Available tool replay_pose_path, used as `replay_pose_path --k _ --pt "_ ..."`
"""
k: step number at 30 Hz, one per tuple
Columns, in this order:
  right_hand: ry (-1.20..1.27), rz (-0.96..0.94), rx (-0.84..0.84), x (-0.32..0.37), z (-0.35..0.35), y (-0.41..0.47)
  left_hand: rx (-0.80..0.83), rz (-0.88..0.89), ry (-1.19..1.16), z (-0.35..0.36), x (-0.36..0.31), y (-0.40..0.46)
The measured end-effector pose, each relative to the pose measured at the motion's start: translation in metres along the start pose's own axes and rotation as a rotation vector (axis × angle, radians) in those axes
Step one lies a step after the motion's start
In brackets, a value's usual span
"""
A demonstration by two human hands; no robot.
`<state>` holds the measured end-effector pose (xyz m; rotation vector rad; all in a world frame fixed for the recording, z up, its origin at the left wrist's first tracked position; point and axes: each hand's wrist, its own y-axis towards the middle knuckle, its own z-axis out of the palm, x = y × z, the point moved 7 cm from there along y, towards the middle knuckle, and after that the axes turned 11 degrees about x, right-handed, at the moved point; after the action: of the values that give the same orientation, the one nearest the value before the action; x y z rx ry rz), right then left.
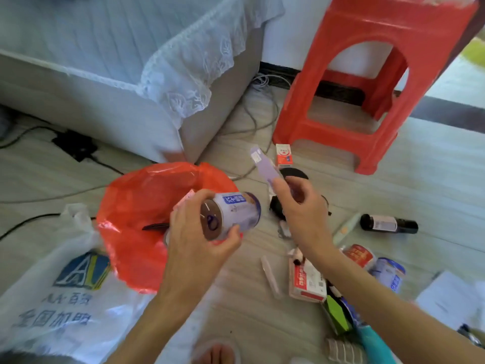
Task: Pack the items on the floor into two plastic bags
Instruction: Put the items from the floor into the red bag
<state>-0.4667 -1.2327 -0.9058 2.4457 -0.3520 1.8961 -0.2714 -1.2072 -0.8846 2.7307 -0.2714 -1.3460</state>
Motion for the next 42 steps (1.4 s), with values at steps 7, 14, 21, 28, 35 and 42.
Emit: replay_pose_path --k 7,14,21,28,35,42 --pt "-0.638 -0.342 0.272 0.056 0.099 0.011 0.025 0.005 0.458 -0.073 0.077 0.034" --pt "-1.119 -0.424 0.330 0.014 0.166 0.037 0.229 0.049 0.861 -0.054 0.132 0.080" --pt "-1.192 -0.492 0.528 -0.043 0.176 0.024 0.389 -0.022 0.952 -0.018 0.179 0.090" --pt "-1.260 -0.527 0.573 -0.060 0.187 0.023 0.483 -0.187 0.913 0.003 0.200 0.087" --pt "-1.289 -0.485 0.584 -0.058 0.193 0.028 0.636 -0.189 0.781 0.023 0.220 0.071" --pt "-1.235 -0.570 0.518 -0.059 0.205 0.031 0.744 -0.158 0.935 0.027 0.228 0.058"
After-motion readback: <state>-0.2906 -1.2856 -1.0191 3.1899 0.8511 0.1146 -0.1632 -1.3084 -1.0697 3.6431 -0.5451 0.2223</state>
